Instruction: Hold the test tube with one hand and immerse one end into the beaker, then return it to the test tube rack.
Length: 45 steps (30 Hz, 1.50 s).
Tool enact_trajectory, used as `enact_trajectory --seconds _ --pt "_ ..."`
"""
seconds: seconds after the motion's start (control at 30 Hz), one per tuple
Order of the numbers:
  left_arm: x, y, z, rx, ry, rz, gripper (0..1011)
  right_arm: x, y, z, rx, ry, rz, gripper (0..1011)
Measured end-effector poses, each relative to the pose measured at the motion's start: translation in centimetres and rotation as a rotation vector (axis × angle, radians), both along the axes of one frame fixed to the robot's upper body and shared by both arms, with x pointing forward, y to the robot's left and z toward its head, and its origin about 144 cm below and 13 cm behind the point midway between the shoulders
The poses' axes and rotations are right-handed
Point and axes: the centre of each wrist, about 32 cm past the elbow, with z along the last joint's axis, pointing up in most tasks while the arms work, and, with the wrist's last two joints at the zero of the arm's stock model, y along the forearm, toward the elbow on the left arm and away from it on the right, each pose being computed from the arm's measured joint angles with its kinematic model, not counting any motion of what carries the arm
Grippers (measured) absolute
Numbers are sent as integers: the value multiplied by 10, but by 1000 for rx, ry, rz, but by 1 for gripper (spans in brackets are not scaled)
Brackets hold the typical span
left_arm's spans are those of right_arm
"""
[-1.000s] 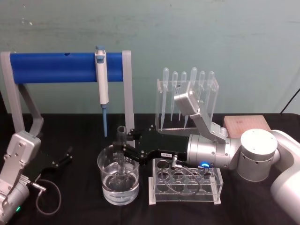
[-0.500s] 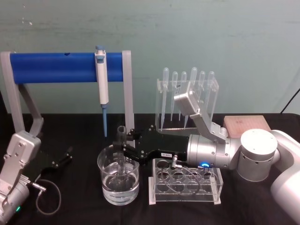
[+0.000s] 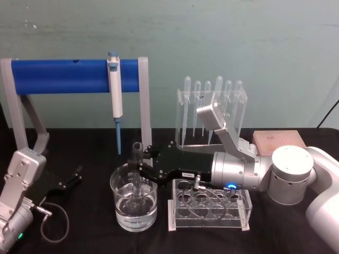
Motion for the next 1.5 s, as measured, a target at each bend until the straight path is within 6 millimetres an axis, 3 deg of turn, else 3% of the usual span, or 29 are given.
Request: enact_trajectory --seconds 1.5 --pt "0 0 0 0 0 0 1000 0 0 0 0 0 0 224"
